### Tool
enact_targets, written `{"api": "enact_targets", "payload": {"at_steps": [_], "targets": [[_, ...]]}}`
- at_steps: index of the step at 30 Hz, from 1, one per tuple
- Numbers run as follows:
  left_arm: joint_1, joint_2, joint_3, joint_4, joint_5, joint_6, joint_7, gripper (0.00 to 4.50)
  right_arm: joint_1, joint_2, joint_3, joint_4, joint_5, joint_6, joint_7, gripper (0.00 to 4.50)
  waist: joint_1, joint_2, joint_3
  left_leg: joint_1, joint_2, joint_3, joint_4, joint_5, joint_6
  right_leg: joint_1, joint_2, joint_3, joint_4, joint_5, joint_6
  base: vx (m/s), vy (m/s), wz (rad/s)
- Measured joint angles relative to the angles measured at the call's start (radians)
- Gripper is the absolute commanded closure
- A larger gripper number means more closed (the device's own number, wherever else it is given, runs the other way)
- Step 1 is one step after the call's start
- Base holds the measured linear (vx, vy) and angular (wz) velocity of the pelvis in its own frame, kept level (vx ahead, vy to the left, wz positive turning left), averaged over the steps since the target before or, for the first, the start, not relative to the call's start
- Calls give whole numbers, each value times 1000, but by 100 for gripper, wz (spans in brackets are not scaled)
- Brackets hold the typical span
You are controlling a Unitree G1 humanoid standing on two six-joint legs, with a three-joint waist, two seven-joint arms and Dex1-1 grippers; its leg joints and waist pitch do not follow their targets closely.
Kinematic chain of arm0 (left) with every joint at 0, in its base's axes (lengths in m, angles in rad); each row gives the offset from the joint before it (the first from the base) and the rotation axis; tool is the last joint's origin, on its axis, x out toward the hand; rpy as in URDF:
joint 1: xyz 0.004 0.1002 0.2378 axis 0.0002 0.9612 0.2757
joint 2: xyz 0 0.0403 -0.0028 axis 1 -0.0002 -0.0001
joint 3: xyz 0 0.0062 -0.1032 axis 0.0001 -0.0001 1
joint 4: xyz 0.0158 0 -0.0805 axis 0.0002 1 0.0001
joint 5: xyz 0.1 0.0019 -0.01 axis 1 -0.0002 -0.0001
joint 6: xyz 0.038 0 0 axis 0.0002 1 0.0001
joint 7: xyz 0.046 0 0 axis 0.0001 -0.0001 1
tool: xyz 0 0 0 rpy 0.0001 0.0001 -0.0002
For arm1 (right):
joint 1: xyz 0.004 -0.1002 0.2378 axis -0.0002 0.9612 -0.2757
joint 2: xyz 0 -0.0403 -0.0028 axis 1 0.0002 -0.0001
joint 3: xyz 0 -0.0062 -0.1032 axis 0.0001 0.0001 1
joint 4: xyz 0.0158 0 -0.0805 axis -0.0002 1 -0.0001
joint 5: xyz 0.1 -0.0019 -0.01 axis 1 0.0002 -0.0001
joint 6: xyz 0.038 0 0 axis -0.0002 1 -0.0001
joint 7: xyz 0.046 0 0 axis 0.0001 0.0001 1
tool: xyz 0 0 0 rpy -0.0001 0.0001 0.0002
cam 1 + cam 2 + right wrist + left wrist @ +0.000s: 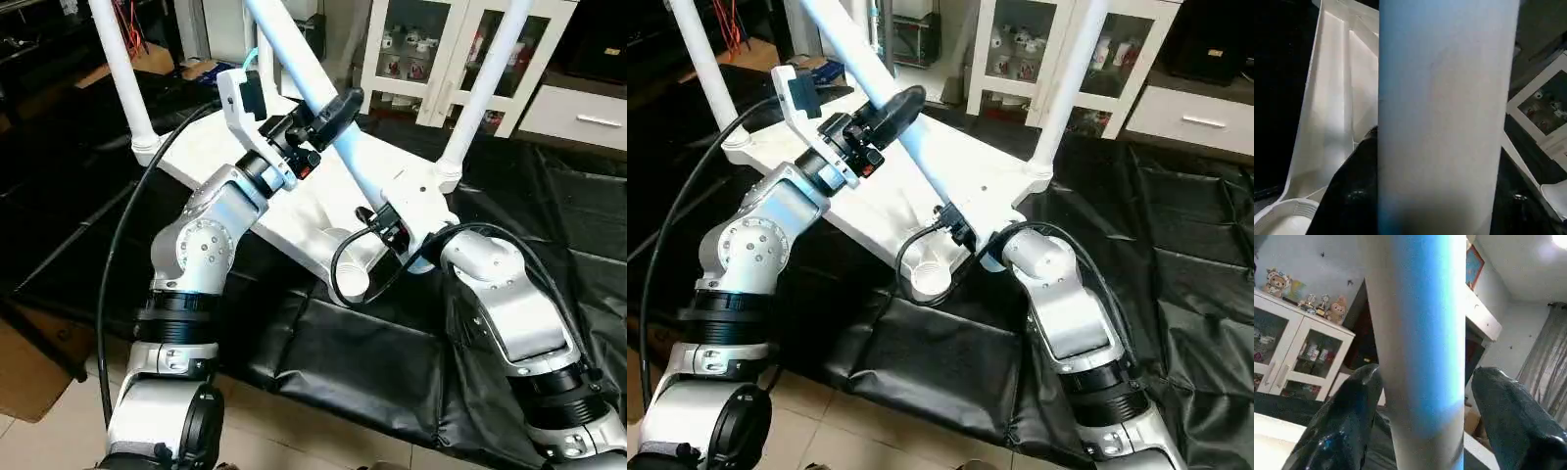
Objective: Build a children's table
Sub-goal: Pick table leg
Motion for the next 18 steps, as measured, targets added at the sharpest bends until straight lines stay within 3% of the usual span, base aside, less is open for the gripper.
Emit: {"api": "enact_targets", "payload": {"at_steps": [14, 18], "targets": [[0, -11, 13, 4, -6, 0, 22, 261, 0, 0, 8, -3, 0, 13, -1, 265, 0, 0, 0, 0, 0, 0, -1, 0, 0, 0, 0, 0, 0, 0, 0, 0, 0, 0], [0, -17, 16, 4, -18, 1, 23, 276, 0, 0, 8, -3, 0, 13, -2, 265, 0, 0, 0, 0, 0, 0, -1, 0, 0, 0, 0, 0, -1, 0, 1, 0, 0, 0]]}}
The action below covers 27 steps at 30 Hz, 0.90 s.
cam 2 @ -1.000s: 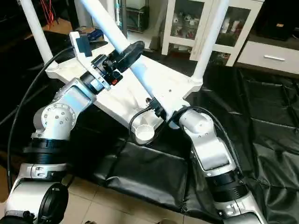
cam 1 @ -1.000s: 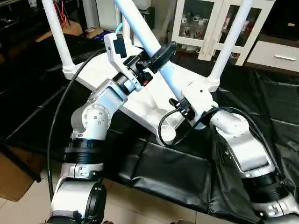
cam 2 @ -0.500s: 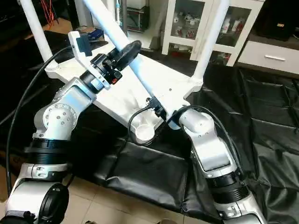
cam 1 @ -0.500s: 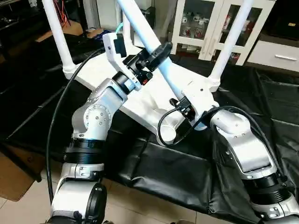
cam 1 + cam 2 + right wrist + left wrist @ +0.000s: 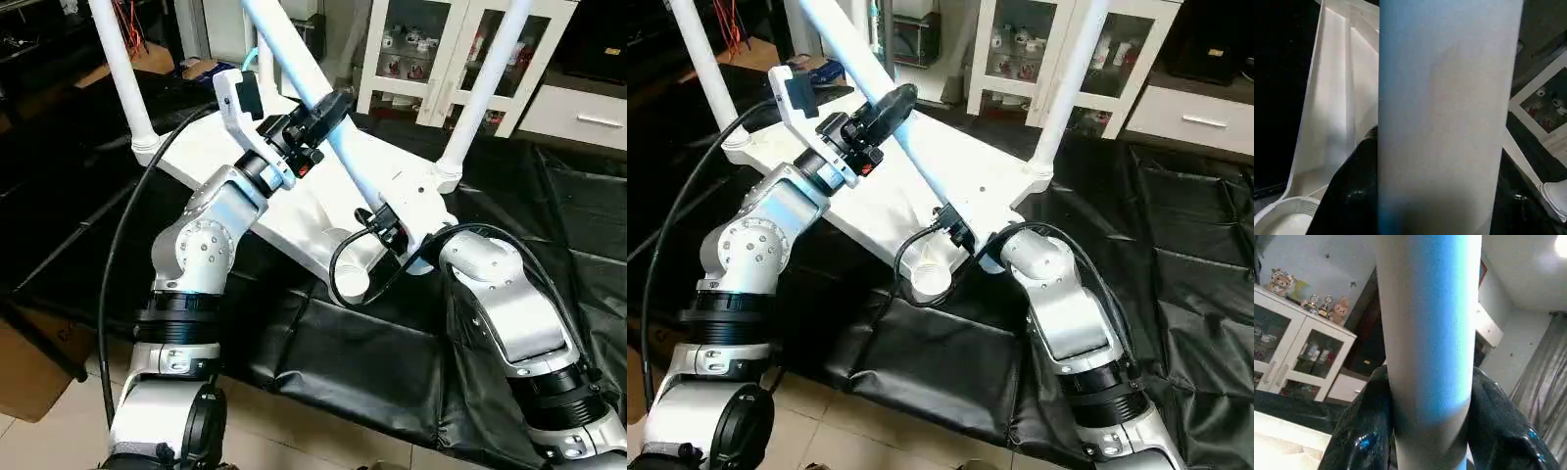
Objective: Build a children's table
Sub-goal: Pick table leg
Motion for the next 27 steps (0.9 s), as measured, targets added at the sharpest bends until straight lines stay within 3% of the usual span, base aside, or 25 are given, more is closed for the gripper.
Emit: {"api": "enact_targets", "payload": {"at_steps": [2, 5, 11, 15, 16, 20, 22, 24, 27], "targets": [[0, -2, 5, 0, -7, 1, 1, 278, 0, 0, 0, 0, 1, -6, 1, 265, 0, 0, 0, 0, 0, 0, 0, 0, 0, 0, 0, 0, 0, 0, 0, 0, 0, 0], [0, -2, 10, 0, -10, 1, 2, 280, 0, 4, 0, 0, 3, -11, 1, 195, 0, 0, 0, 0, 0, 0, 0, 0, 0, 0, 0, 0, 0, 0, 0, 0, 0, 0], [-47, 25, 54, 35, -1, -30, 26, 283, -1, 22, -14, -1, 22, -39, 1, 150, 0, 0, 0, 0, 0, 0, 0, 0, 0, 0, 0, 0, 0, 0, 0, 0, 0, 0], [-97, 63, 74, 97, 36, -69, 72, 284, -4, 76, -144, -62, 216, -26, 71, 110, 1, 2, 1, 0, 0, 0, -1, 0, 0, 0, 0, 0, -1, 0, 0, 0, 0, 0], [-114, 79, 76, 119, 49, -76, 87, 284, -7, 67, -198, -101, 305, 16, 119, 110, 4, 2, 1, 0, 0, 0, -2, 0, 0, 0, 0, 0, -1, 0, 1, 0, 0, 0], [-137, 115, 96, 157, 74, -77, 109, 284, -25, -11, -362, -132, 465, 143, 201, 99, 14, 2, 1, 0, -1, 0, -2, 0, 0, 1, 0, 0, -1, 0, 0, 0, 0, 0], [-149, 121, 96, 167, 74, -63, 109, 284, -59, -85, -470, -72, 497, 213, 213, 98, 26, 2, 1, 0, -1, 1, -1, 0, 0, 1, -1, 0, -1, 0, 0, 0, 0, 0], [-161, 123, 96, 167, 74, -52, 109, 284, -90, -129, -543, -26, 510, 249, 214, 98, 31, 2, 1, 1, -1, 1, -1, 0, 0, 1, -1, 0, -1, 0, 0, 0, 0, 0], [-179, 120, 93, 168, 73, -38, 109, 284, -144, -134, -591, 30, 525, 297, 166, 98, 27, 5, 1, 2, 0, 1, -2, 1, -2, 0, 0, 0, 1, 0, 0, 0, 0, 0]]}}
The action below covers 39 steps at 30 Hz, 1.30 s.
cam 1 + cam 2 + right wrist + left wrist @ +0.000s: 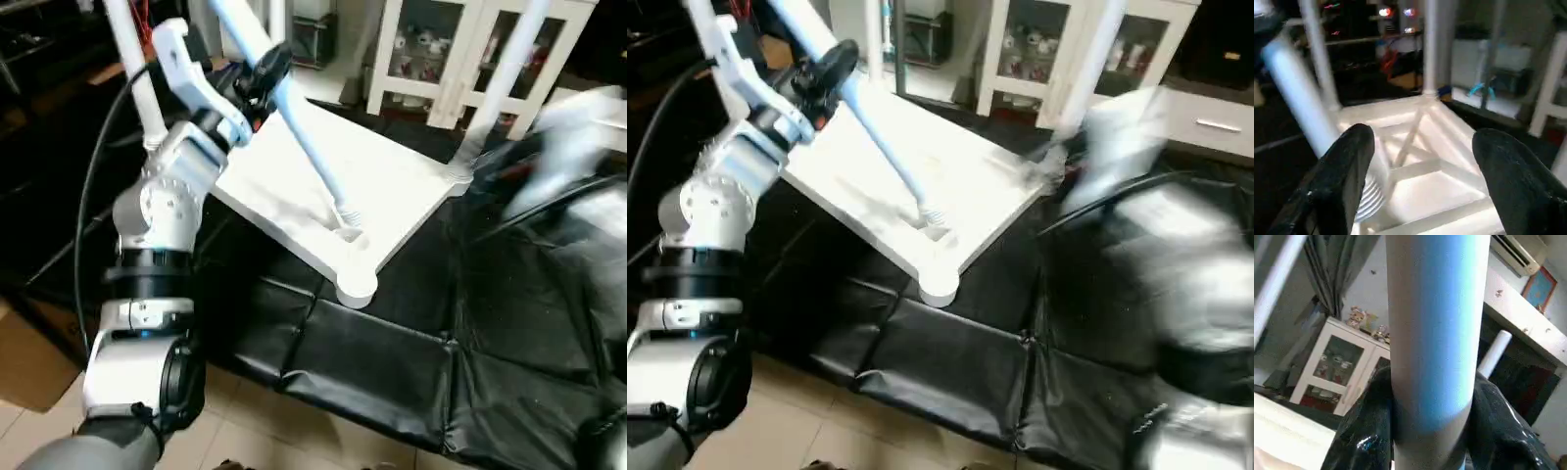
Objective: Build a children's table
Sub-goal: Pick table leg
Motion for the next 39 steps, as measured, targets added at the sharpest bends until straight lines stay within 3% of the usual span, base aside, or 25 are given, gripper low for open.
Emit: {"api": "enact_targets", "payload": {"at_steps": [10, 20, 22, 25, 28, 39], "targets": [[-21, -10, -18, 29, -1, 18, -3, 284, -62, -13, -4, 58, 62, 157, -22, 98, 2, 4, 0, 0, 0, 0, -4, 1, -2, -1, 0, -1, -1, 0, 0, 0, 0, 0], [-21, 6, -20, 25, -23, 80, -58, 284, -80, -34, 26, 55, 107, 201, -7, 98, 8, 4, 0, 0, 0, 0, -4, 1, -2, -1, 0, -1, -1, 0, 0, 0, 0, 0], [-21, 9, -26, 24, -23, 85, -72, 284, -50, -48, 69, 5, 116, 219, 28, 98, 9, 4, 0, 0, 0, 0, -4, 1, -2, 0, 0, -1, -1, -1, 1, 0, 0, 0], [-21, 11, -46, 15, -22, 107, -99, 284, 7, -70, 190, -56, 115, 238, 79, 98, 10, 5, 0, 0, 0, 0, -5, 1, -2, -1, 0, -1, -1, -1, 1, 0, 0, 0], [-21, 10, -81, -1, -22, 129, -128, 284, 25, -53, 268, -67, 105, 239, 94, 98, 9, 5, 0, 0, 0, 0, -5, 2, -2, -1, 0, -1, -1, -1, 1, 0, 0, 0], [-22, 1, -187, -77, -21, 201, -227, 284, -4, -67, 416, -37, 52, 191, 119, 98, 9, 5, 0, 0, 0, 0, -5, 2, -2, -1, 0, -1, -1, -1, 1, 0, 0, 0]]}}
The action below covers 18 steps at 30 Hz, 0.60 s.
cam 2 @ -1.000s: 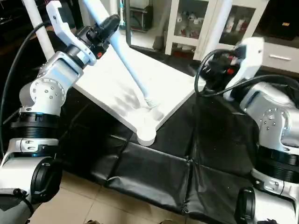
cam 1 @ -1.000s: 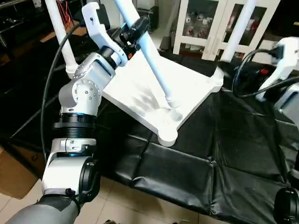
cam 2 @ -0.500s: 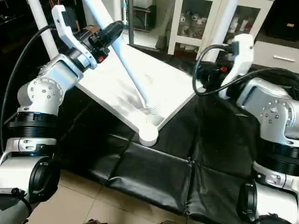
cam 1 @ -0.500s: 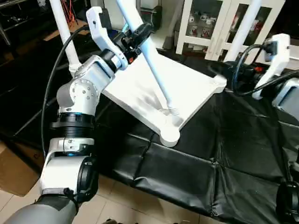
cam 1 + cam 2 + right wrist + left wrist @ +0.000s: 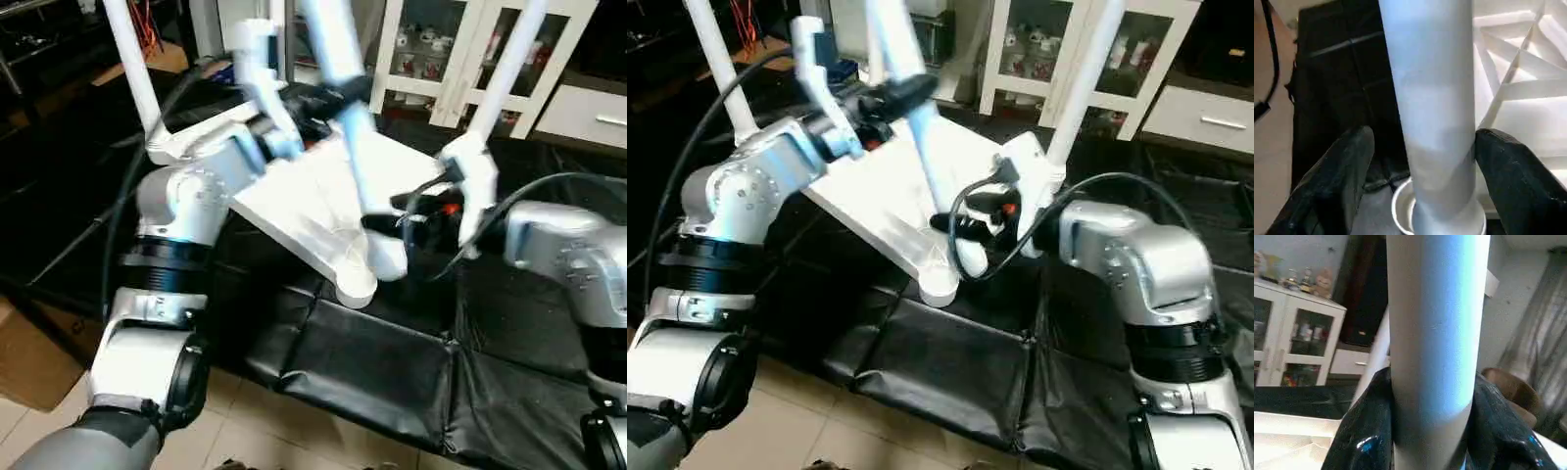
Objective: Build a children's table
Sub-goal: Pick table leg
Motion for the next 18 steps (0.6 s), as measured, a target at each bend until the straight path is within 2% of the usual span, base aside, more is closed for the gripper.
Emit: {"api": "enact_targets", "payload": {"at_steps": [10, 12, 15, 16, 18], "targets": [[0, 5, -34, -51, 0, 35, -39, 284, 0, -13, 35, 19, -25, -26, 8, 98, -2, 0, 0, 0, 0, 0, 0, 0, 0, 0, 0, 0, 0, 0, 0, 0, 0, 0], [0, 6, -34, -58, 0, 37, -44, 284, 0, -13, 36, 21, -25, -28, 10, 127, -2, 0, 0, 1, 0, 0, 0, 0, 0, 0, 0, 0, 0, 0, 0, 0, 0, 0], [0, 11, -41, -62, 0, 45, -51, 284, 0, -13, 39, 32, -26, -29, 18, 139, -2, 0, 0, 0, 0, 0, 0, 0, 0, 0, 0, 0, 0, 0, 0, 0, 0, 0], [0, 16, -48, -69, 1, 49, -57, 284, 0, -13, 42, 34, -26, -30, 23, 169, -2, 0, 0, 0, 0, 0, 0, 0, 0, 0, 0, 0, 0, 0, 0, 0, 0, 0], [0, 20, -52, -79, 1, 51, -68, 284, 0, -13, 49, 34, -25, -30, 24, 177, -2, 0, 0, 0, 0, 0, 0, 0, 0, 0, 0, 0, 0, 0, 0, 0, 0, 0]]}}
